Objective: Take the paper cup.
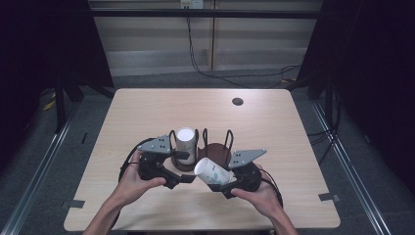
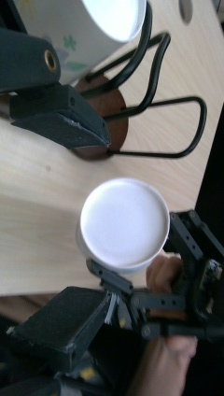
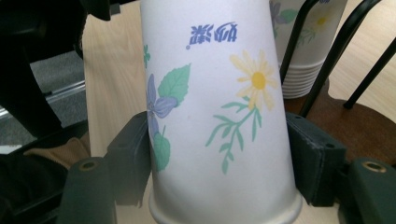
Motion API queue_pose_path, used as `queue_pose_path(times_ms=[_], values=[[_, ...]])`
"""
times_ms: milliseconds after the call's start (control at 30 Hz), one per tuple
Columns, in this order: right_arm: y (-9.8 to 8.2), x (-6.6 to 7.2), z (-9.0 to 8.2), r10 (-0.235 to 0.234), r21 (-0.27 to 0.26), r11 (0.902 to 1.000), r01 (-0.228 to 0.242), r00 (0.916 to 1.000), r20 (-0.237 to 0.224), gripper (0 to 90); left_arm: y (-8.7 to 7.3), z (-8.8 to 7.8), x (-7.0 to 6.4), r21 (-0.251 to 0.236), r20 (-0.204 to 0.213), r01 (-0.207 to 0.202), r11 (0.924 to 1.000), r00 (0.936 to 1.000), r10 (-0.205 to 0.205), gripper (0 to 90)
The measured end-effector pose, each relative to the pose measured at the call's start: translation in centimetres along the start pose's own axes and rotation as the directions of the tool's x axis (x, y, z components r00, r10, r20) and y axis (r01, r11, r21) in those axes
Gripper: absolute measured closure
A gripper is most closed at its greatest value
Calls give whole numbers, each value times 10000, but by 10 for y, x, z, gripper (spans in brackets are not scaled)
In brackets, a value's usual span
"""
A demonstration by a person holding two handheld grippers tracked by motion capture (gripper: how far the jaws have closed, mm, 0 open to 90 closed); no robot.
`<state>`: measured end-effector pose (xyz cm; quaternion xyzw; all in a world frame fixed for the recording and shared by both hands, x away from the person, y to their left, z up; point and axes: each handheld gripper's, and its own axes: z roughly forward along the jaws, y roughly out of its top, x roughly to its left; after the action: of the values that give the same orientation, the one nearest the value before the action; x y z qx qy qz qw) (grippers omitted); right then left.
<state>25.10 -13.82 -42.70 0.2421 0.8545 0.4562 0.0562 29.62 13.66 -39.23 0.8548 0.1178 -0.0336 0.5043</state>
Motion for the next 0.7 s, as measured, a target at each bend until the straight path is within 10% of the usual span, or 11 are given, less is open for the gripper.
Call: queue_pose_path(times_ms=[700], values=[[2,-2,-1,-31,1355,9907,72,9995,-309,310,-5,14,1,1371,272,-353,9899,9991,319,215]])
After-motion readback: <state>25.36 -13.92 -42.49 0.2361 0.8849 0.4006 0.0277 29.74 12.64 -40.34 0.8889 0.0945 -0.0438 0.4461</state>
